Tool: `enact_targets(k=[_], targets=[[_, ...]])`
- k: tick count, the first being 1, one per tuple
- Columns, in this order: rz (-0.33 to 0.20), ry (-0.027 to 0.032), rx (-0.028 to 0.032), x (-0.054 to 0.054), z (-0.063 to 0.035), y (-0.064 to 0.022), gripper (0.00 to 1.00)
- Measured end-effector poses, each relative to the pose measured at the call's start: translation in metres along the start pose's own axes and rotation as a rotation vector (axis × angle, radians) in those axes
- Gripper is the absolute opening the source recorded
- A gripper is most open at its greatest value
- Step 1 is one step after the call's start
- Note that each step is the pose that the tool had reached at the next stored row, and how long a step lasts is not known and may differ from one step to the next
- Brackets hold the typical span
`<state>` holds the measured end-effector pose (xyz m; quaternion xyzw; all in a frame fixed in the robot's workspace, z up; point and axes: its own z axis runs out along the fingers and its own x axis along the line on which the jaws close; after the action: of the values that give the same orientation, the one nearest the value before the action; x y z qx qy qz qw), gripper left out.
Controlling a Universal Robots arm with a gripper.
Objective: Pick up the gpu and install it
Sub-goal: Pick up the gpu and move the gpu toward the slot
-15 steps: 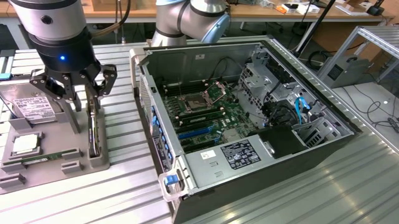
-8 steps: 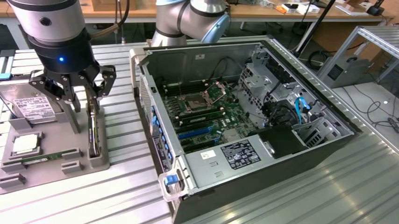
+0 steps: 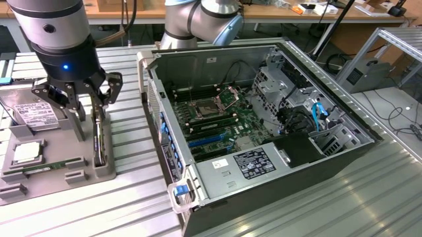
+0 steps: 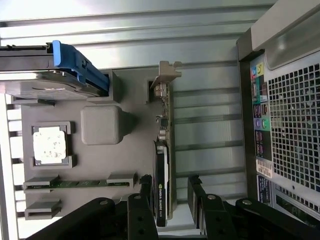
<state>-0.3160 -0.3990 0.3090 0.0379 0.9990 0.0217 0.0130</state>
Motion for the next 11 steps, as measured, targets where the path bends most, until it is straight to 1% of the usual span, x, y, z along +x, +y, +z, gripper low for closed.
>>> enact_targets(k=[11], targets=[[0.0, -0.0001, 0.0, 0.0013, 0.0097, -0.0006, 0.42]])
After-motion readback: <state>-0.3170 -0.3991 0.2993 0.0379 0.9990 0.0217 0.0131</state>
